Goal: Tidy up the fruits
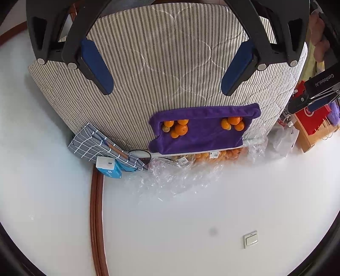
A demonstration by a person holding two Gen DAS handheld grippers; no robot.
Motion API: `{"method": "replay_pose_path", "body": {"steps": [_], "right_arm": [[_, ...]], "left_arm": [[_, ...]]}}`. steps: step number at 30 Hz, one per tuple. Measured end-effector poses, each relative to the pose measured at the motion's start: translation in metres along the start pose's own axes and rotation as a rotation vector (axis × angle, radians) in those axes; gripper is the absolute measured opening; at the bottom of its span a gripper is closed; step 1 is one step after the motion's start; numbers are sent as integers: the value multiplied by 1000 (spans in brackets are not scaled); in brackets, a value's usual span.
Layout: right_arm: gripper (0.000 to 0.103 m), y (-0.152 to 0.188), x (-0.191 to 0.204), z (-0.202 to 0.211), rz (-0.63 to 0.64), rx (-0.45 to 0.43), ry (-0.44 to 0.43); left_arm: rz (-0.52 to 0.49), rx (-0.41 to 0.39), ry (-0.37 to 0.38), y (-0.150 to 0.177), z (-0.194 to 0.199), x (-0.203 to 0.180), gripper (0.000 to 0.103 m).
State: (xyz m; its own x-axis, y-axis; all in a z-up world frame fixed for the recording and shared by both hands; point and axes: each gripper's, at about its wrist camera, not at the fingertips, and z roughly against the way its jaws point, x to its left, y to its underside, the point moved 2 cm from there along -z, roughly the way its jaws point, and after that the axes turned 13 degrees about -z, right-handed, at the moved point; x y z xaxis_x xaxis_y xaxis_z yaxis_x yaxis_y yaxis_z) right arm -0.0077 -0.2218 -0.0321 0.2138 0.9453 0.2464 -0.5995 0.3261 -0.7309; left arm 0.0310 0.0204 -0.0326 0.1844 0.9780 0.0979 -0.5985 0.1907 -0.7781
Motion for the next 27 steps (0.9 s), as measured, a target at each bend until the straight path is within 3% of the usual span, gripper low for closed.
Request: {"method": "replay_pose_path", "body": {"steps": [3,9,27], "right_arm": [[100,1,2,-2,7,21,-28],[100,-1,1,3,4,8,-23],[100,-1,-2,6,-17,8,-19]], "left_arm": [[31,-3,44,3,1,0,92],[-17,4,-25,4,1,1,92],[-12,-9,-33,-5,11,0,93]]}}
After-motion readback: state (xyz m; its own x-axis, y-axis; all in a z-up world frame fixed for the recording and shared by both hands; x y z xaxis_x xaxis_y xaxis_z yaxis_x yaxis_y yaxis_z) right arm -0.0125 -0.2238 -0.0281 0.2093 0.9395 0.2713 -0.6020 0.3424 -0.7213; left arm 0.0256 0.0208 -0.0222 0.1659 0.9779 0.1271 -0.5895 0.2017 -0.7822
